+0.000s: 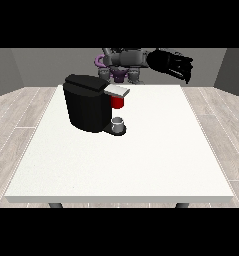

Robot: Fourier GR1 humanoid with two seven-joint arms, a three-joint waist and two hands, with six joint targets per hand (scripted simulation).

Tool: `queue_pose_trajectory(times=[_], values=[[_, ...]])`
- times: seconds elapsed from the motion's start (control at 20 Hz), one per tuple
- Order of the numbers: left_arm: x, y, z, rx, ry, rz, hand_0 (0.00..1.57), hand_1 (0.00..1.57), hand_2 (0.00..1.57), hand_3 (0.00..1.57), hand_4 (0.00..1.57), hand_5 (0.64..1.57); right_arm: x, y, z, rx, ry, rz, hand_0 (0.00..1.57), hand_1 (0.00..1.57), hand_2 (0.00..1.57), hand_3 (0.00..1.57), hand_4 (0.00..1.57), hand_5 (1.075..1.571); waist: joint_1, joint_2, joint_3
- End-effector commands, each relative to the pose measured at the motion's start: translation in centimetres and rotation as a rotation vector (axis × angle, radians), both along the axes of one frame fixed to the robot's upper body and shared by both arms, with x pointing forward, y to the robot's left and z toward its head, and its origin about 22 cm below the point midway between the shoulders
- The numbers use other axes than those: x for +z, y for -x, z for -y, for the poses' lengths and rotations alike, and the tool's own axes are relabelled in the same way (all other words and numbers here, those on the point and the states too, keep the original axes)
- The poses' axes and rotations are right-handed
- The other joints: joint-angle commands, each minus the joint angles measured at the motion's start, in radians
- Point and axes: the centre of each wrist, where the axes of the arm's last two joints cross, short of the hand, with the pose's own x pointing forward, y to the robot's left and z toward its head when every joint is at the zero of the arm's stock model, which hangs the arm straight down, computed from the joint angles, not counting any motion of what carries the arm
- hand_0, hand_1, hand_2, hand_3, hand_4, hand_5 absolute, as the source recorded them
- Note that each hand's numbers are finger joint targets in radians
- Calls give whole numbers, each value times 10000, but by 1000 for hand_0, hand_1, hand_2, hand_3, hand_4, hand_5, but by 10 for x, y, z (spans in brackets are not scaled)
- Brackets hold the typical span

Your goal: Insert the coffee pod into the coffee machine and close the lid

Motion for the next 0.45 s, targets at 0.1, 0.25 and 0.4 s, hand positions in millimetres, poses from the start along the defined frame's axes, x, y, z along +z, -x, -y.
queue_pose_trajectory(times=[0.1,0.25,0.4], values=[[-34,15,-8,568,32,-841,0,0,0,0,246,1571,-45,1,-39,1619,97,3,0,0,0,0,0,1571,-917,-857,-9],[-37,5,-48,1395,421,-1184,0,0,0,0,266,1571,-64,15,-71,2770,13,51,0,0,0,0,181,1571,-1746,-1136,-12],[-65,27,-79,1625,535,-1767,0,0,0,0,266,1571,-112,20,-67,3108,-413,-450,0,0,0,0,259,1571,-2114,-1807,-10]])
